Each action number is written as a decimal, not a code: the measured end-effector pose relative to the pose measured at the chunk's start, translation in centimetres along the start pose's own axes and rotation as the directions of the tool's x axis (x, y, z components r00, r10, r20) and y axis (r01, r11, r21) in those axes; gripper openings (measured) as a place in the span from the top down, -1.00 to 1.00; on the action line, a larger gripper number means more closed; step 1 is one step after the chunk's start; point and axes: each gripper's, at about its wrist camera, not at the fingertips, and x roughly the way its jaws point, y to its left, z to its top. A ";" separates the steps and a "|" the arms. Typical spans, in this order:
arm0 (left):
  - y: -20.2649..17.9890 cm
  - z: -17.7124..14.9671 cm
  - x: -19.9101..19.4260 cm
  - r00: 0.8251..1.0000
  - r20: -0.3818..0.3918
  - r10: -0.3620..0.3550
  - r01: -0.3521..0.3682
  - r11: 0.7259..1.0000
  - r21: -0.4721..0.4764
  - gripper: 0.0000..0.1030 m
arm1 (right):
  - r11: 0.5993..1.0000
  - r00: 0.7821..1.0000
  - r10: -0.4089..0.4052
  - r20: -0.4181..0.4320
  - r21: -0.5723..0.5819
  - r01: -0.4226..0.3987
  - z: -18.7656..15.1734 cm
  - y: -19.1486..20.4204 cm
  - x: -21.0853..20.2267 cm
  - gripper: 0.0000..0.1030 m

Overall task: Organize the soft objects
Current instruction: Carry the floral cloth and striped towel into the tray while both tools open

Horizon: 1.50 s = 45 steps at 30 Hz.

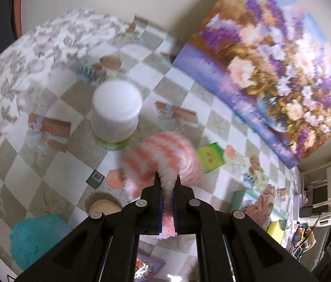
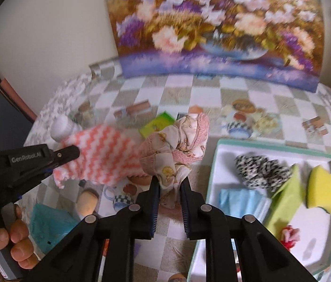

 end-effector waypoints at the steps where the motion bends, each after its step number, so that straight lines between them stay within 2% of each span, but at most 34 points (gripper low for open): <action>1: -0.5 0.0 -0.7 1.000 0.015 -0.009 0.009 1.000 0.011 0.88 | 1.000 1.000 -0.001 0.016 0.005 0.001 0.1 -0.1 -0.7 0.65; 11: -5.4 -1.3 -7.2 0.985 0.131 -0.111 0.092 0.985 0.143 0.88 | 0.996 0.985 -0.060 0.164 0.077 0.048 0.2 -3.2 -6.9 0.65; 18: -9.7 -3.3 -11.1 0.964 0.190 -0.187 0.136 0.958 0.253 0.88 | 0.975 0.963 -0.144 0.228 0.199 0.099 0.1 -8.5 -11.1 0.65; 23: -13.4 -5.6 -12.1 0.956 0.174 -0.234 0.163 0.924 0.346 0.88 | 0.943 0.953 -0.216 0.213 0.298 0.147 -0.7 -13.0 -12.4 0.65; 25: -15.0 -6.8 -11.9 0.957 0.153 -0.249 0.174 0.906 0.385 0.88 | 0.922 0.951 -0.253 0.177 0.341 0.182 -1.3 -14.9 -12.6 0.65; 31: -19.8 -11.0 -9.9 0.957 0.016 -0.289 0.244 0.836 0.492 0.88 | 0.860 0.958 -0.280 0.058 0.459 0.223 -3.3 -19.6 -11.1 0.65; 33: -21.0 -12.3 -8.8 0.960 -0.024 -0.279 0.251 0.816 0.520 0.88 | 0.850 0.959 -0.282 0.021 0.470 0.239 -3.8 -20.5 -10.3 0.64; 35: -21.5 -13.2 -7.1 0.968 -0.058 -0.246 0.239 0.814 0.530 0.88 | 0.844 0.962 -0.271 -0.012 0.477 0.244 -4.2 -21.2 -9.3 0.60; 38: -21.4 -13.7 -4.1 0.980 -0.103 -0.171 0.199 0.826 0.528 0.88 | 0.833 0.965 -0.251 -0.076 0.490 0.255 -5.1 -22.2 -7.4 0.60; 41: -20.9 -14.0 -1.6 0.992 -0.103 -0.074 0.118 0.836 0.536 0.88 | 0.828 0.966 -0.229 -0.122 0.497 0.259 -5.7 -22.5 -5.9 0.60; 43: -20.6 -14.2 -0.4 0.995 -0.093 -0.021 0.069 0.835 0.545 0.88 | 0.828 0.965 -0.220 -0.145 0.495 0.263 -5.9 -22.5 -5.1 0.59; 45: -20.3 -14.3 0.3 0.995 -0.102 0.003 0.054 0.838 0.543 0.87 | 0.831 0.964 -0.216 -0.156 0.488 0.266 -6.0 -22.3 -4.8 0.59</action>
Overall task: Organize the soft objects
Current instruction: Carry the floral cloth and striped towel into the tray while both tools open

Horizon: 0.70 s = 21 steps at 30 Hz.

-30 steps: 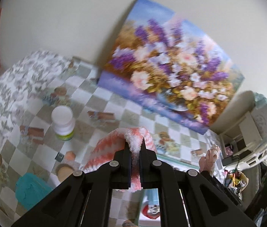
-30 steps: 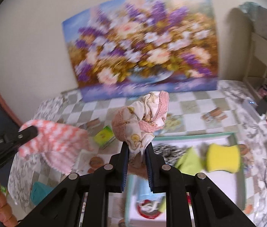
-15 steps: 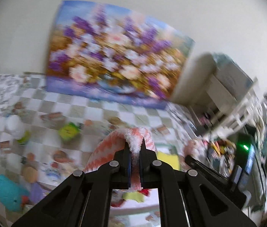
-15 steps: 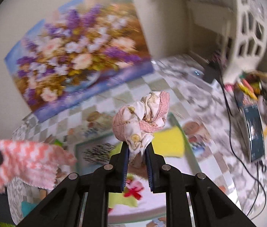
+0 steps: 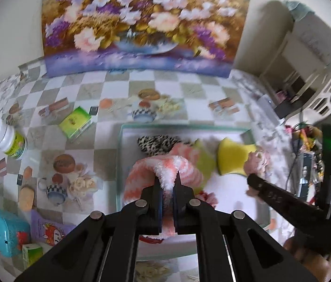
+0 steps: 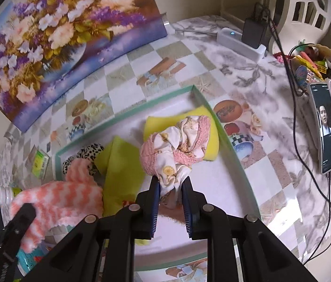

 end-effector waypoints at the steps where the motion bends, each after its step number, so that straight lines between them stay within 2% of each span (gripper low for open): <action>1: 0.1 0.0 0.2 1.000 -0.008 0.000 0.000 1.000 -0.002 0.87 | 1.000 1.000 -0.001 -0.001 -0.004 0.001 0.0 0.1 0.0 0.59; 3: 0.0 0.0 0.2 1.000 -0.011 0.007 -0.007 1.000 0.004 0.84 | 1.000 1.000 -0.003 0.004 -0.007 0.003 0.0 0.3 -0.2 0.58; 5: -0.2 0.0 0.0 1.000 -0.006 0.016 -0.016 1.000 0.018 0.76 | 1.000 1.000 -0.010 0.012 -0.004 0.010 0.1 0.4 -0.5 0.45; 7: -0.3 0.0 -0.1 1.000 -0.002 0.019 -0.019 1.000 0.023 0.48 | 1.000 1.000 -0.015 0.018 -0.002 0.015 0.3 0.4 -0.7 0.28; 9: -0.4 0.1 -0.5 1.000 0.009 0.023 -0.023 0.999 0.029 0.32 | 1.000 0.999 -0.023 0.030 -0.002 0.023 0.3 0.6 -1.0 0.04; 12: -0.3 0.2 -1.0 0.999 0.028 0.028 -0.029 0.999 0.037 0.27 | 1.000 0.999 -0.026 0.044 -0.007 0.027 0.4 0.8 -1.5 0.03; 15: 0.9 0.7 -1.2 0.999 0.035 0.037 -0.038 0.999 0.013 0.06 | 0.999 0.998 -0.026 0.052 -0.025 0.028 0.3 1.6 -1.8 0.03; 19: 5.0 1.3 -1.0 0.992 0.020 0.128 -0.126 0.990 -0.070 -0.20 | 0.997 0.999 -0.021 0.045 -0.075 0.024 -0.1 3.6 -1.6 0.03; 21: 7.4 1.4 -0.9 0.984 0.005 0.179 -0.177 0.978 -0.113 -0.23 | 0.993 0.999 -0.004 0.040 -0.115 0.009 -0.5 5.1 -1.5 0.03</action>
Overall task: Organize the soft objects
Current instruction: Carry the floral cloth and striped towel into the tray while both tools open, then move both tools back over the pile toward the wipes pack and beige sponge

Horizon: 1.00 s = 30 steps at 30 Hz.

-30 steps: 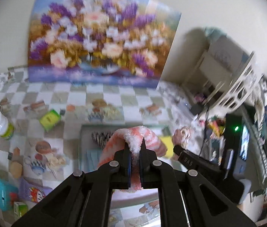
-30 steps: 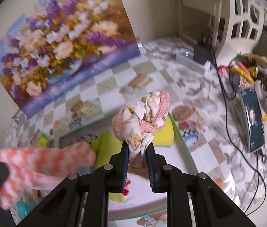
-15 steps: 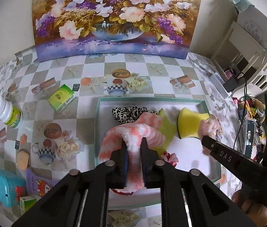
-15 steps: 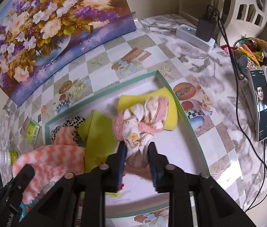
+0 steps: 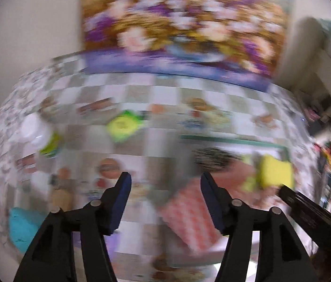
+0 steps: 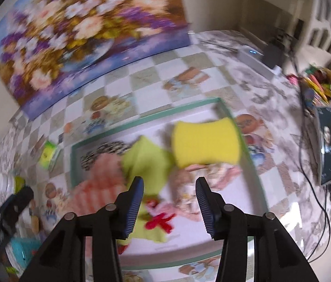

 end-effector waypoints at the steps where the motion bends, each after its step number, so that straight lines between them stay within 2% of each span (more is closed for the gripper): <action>1: 1.5 0.2 0.3 1.000 -0.012 0.029 -0.030 0.999 -0.024 -0.23 | 1.000 1.000 0.011 0.000 -0.016 -0.011 -0.1 0.8 0.0 0.03; 6: 9.2 0.9 1.2 0.992 -0.071 0.107 -0.118 0.978 -0.172 -0.24 | 0.991 0.998 0.070 0.001 -0.112 -0.069 -0.7 5.1 -0.4 0.03; 10: 14.2 0.9 0.9 0.986 -0.095 0.135 -0.155 0.952 -0.262 -0.25 | 0.976 0.995 0.097 -0.001 -0.195 -0.095 -1.5 8.7 -0.4 0.03; 14: 17.5 0.7 0.9 0.980 -0.120 0.159 -0.188 0.938 -0.293 -0.25 | 0.958 0.992 0.125 -0.036 -0.254 -0.130 -2.6 12.0 0.3 0.03; 18: 19.6 0.2 1.4 0.977 -0.146 0.156 -0.194 0.933 -0.304 -0.25 | 0.936 0.987 0.134 -0.084 -0.317 -0.154 -3.9 15.4 1.4 0.03; 23: 20.4 -0.2 2.9 0.971 -0.195 0.136 -0.188 0.942 -0.277 -0.25 | 0.901 0.970 0.160 -0.185 -0.375 -0.220 -6.2 18.9 3.4 -0.05; 30: 20.3 -0.7 4.7 0.957 -0.252 0.140 -0.199 0.954 -0.225 -0.26 | 0.856 0.952 0.136 -0.274 -0.451 -0.252 -9.0 22.1 5.6 -0.29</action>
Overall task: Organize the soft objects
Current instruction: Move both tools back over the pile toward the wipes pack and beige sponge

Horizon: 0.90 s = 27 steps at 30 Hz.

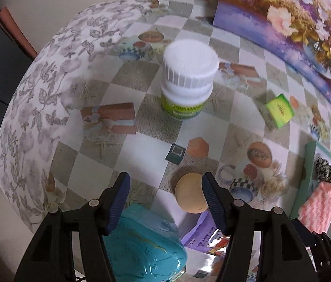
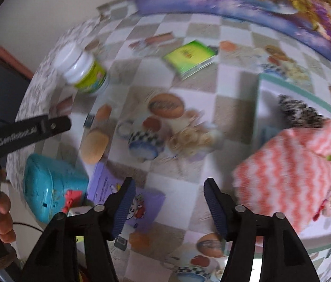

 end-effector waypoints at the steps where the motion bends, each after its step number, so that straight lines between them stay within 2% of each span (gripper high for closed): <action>1: 0.1 0.0 0.2 1.000 -0.007 -0.001 0.001 1.000 -0.002 -0.26 | 1.000 1.000 -0.001 -0.011 -0.010 0.001 -0.1 0.3 0.4 -0.31; 8: 1.1 -0.1 0.4 1.000 -0.014 -0.010 0.009 1.000 -0.018 -0.26 | 0.997 0.997 0.005 -0.072 -0.082 -0.011 -1.0 2.1 2.3 -0.57; 14: 1.4 -0.1 0.5 1.000 -0.018 -0.012 0.011 1.000 -0.011 -0.26 | 0.987 0.995 -0.026 -0.096 -0.163 0.010 -2.0 3.7 3.2 -0.73; 27: 3.4 0.3 1.0 1.000 -0.020 -0.018 0.017 0.998 -0.064 -0.26 | 0.941 0.984 -0.105 -0.144 -0.335 0.051 -5.0 8.1 6.6 -0.74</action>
